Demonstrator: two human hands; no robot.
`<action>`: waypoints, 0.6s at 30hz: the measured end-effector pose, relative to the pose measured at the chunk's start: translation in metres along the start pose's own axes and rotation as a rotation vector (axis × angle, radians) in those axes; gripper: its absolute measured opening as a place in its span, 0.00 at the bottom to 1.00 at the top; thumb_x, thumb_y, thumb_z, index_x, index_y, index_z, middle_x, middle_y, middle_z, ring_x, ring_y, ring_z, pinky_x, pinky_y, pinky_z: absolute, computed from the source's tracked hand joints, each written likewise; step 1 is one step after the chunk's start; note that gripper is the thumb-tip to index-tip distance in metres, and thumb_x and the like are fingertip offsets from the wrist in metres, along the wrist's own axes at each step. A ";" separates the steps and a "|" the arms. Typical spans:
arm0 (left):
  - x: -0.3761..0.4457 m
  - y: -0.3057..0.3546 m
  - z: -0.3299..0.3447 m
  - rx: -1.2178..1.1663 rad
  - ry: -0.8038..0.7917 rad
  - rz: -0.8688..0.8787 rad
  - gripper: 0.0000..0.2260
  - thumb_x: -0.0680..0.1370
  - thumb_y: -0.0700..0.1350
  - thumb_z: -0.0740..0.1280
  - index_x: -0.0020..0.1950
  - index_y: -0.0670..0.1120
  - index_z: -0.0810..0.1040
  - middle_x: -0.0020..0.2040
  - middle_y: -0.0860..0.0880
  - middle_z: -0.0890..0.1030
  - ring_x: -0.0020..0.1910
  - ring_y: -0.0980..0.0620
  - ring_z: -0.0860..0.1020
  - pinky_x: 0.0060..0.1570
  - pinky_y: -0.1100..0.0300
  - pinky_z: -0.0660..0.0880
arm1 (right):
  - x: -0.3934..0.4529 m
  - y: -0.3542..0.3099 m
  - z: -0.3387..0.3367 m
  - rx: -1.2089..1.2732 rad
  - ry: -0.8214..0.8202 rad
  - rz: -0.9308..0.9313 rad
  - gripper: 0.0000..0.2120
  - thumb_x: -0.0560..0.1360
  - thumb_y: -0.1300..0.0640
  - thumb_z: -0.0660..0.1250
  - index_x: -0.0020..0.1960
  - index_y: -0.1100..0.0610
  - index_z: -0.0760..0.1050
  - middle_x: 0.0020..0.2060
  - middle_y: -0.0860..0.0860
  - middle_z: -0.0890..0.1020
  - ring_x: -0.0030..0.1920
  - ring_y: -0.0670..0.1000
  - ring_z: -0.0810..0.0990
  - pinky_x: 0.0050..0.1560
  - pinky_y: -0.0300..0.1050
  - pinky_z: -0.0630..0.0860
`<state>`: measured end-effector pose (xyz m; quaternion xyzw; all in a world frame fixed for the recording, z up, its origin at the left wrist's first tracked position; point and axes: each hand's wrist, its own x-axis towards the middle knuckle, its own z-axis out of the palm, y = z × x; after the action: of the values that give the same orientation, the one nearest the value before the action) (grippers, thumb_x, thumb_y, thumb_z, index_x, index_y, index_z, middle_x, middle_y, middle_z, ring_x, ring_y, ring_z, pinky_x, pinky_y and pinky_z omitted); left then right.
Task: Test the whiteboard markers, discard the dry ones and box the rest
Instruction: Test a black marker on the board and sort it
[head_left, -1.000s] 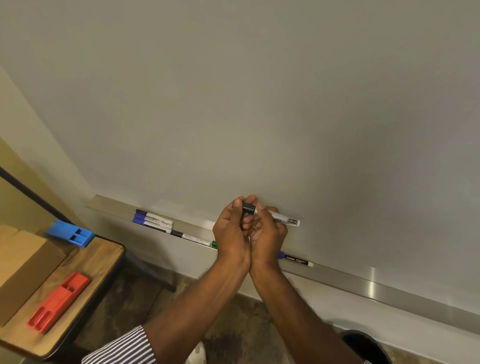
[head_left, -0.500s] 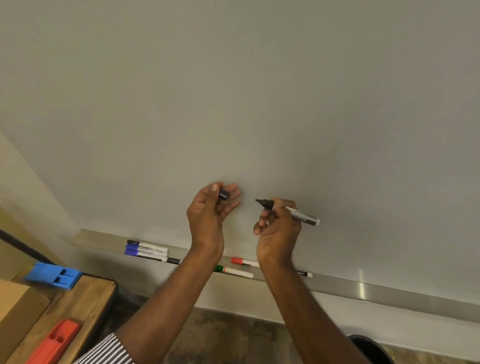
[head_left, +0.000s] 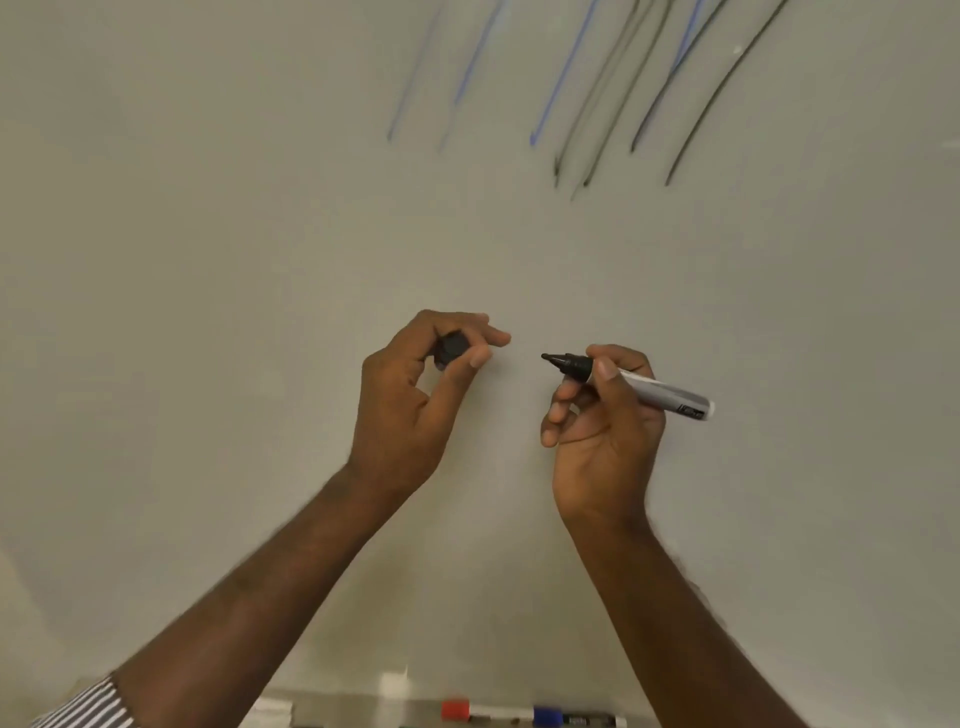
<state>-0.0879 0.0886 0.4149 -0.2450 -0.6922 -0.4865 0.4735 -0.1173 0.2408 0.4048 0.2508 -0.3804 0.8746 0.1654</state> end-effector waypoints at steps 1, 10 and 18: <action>0.013 0.002 -0.002 0.050 -0.027 0.083 0.02 0.82 0.40 0.66 0.52 0.43 0.78 0.51 0.47 0.85 0.60 0.49 0.81 0.55 0.54 0.78 | 0.009 -0.008 0.007 0.011 -0.023 -0.034 0.04 0.78 0.60 0.63 0.47 0.57 0.76 0.32 0.56 0.77 0.27 0.52 0.74 0.24 0.40 0.71; 0.136 0.020 -0.024 0.546 -0.177 0.680 0.12 0.82 0.48 0.68 0.59 0.41 0.82 0.57 0.49 0.85 0.74 0.48 0.72 0.72 0.46 0.69 | 0.088 -0.074 0.054 -0.057 -0.193 -0.369 0.02 0.77 0.63 0.64 0.48 0.59 0.76 0.32 0.55 0.79 0.29 0.53 0.77 0.24 0.41 0.72; 0.247 0.040 -0.051 0.683 0.034 0.812 0.11 0.83 0.47 0.66 0.60 0.42 0.81 0.69 0.47 0.79 0.74 0.46 0.71 0.74 0.43 0.65 | 0.160 -0.132 0.084 -0.172 -0.285 -0.632 0.04 0.78 0.64 0.63 0.49 0.59 0.75 0.36 0.54 0.82 0.33 0.54 0.80 0.25 0.41 0.74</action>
<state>-0.1411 0.0286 0.6578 -0.3173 -0.6529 -0.0148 0.6876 -0.1590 0.2807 0.6216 0.4611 -0.3753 0.7012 0.3936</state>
